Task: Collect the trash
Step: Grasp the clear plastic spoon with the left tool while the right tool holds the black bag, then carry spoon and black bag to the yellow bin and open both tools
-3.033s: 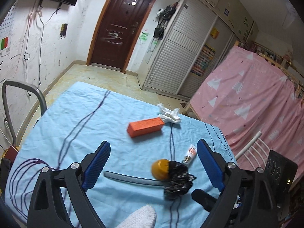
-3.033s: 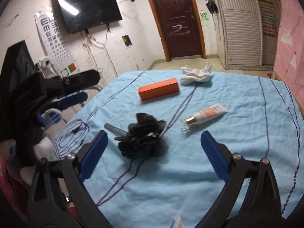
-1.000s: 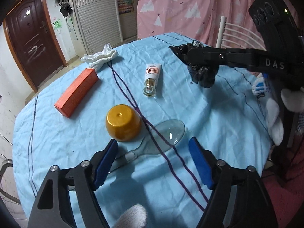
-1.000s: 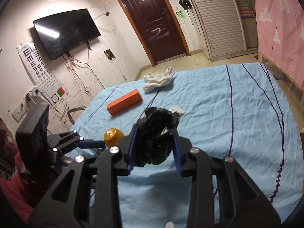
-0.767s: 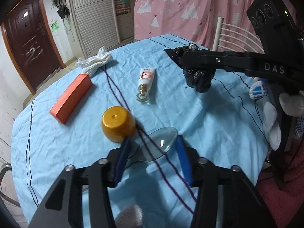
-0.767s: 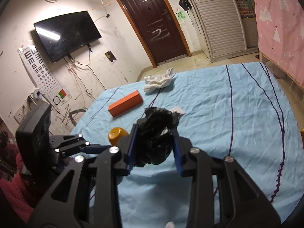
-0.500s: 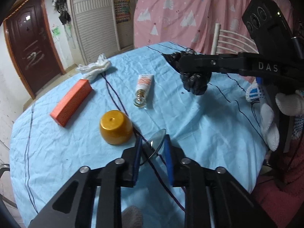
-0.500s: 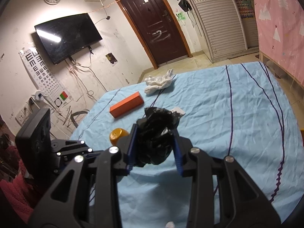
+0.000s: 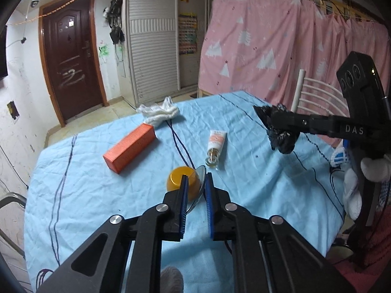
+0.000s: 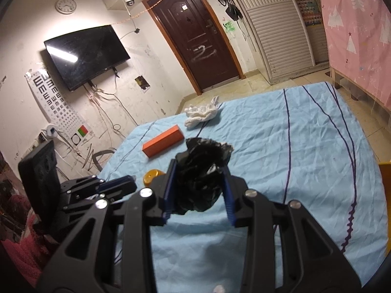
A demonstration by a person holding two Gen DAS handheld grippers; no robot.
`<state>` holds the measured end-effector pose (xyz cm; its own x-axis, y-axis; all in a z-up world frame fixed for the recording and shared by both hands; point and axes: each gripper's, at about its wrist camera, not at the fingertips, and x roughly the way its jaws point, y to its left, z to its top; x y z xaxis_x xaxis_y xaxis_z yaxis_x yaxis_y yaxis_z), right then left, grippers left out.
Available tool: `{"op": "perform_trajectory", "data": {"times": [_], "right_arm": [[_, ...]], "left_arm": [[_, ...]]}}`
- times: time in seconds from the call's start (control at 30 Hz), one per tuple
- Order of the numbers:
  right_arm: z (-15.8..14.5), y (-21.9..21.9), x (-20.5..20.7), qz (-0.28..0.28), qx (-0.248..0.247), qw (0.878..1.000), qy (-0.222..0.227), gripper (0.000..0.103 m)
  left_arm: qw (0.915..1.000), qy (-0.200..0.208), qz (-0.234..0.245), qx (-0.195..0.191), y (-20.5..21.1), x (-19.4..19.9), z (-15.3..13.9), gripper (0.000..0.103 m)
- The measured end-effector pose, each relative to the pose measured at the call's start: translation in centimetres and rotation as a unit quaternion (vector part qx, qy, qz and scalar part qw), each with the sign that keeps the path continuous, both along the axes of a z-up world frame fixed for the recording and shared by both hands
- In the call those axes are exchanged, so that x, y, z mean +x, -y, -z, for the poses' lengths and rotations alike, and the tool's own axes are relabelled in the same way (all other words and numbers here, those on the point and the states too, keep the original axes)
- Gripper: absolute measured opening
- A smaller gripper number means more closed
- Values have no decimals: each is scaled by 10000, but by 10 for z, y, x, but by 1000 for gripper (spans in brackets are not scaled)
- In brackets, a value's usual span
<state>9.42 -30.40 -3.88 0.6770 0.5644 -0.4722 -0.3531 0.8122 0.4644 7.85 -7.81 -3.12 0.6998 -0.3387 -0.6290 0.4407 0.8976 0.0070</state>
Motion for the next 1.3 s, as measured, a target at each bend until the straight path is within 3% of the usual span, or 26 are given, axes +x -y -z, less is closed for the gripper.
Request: {"op": "perform_trajectory", "data": {"times": [0.3, 0.63, 1.3], "right_arm": [[-4, 15, -8, 132, 114, 9998, 79, 33], [-12, 48, -16, 465, 254, 9983, 243, 33], [-15, 172, -53, 1702, 501, 9825, 573, 33]], "left_arm": [[9970, 655, -408, 83, 3, -13, -22, 0], [9947, 911, -469, -69, 17, -14, -46, 0], [9884, 1226, 681, -576, 145, -14, -89, 0]]}}
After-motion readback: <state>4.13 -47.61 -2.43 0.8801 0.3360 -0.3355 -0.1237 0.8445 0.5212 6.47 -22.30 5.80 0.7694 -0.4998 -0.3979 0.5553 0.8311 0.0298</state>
